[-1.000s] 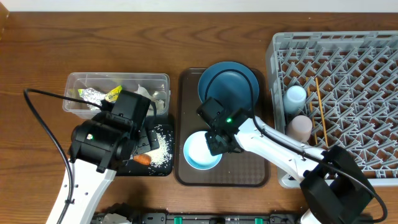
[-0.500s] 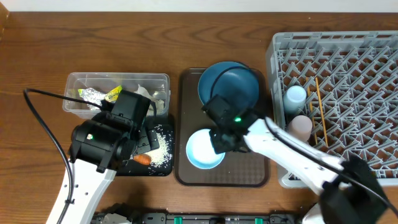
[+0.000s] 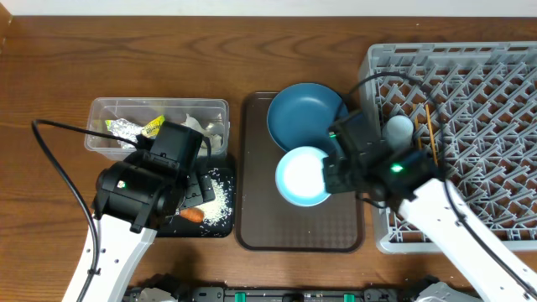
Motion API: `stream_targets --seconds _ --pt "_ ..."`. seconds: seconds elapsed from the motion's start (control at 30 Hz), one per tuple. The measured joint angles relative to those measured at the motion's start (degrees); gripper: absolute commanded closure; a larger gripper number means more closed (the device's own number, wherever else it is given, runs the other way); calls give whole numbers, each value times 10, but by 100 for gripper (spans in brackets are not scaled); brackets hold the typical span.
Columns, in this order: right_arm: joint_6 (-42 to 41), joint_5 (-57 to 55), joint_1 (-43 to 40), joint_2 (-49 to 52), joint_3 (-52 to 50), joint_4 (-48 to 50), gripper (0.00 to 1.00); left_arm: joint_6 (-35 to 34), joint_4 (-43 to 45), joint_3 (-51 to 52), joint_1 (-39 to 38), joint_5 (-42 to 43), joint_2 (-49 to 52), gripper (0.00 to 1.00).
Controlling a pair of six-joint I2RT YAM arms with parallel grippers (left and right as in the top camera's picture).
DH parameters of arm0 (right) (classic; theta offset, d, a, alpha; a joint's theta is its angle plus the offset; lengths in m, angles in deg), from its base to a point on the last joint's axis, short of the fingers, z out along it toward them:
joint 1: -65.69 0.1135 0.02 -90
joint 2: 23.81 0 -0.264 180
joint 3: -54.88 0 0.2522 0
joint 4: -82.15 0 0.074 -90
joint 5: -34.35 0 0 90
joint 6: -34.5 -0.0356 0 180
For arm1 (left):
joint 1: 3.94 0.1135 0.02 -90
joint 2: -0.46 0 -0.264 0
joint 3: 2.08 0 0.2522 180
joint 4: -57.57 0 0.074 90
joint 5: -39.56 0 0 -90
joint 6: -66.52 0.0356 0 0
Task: Sort waste into correct bins and load items into the dishwasher rack
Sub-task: 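Lift the light-blue bowl and carry it right into the rack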
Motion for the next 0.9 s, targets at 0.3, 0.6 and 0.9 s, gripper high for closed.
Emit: stream_targets --seconds 0.3,0.6,0.9 --pt "32 -18 -113 -49 0 -19 99 0 0 0 0 0 0 0" --pt "62 -26 -205 -58 0 -22 99 0 0 0 0 0 0 0" --pt "81 -92 -264 -58 0 -2 99 0 0 0 0 0 0 0"
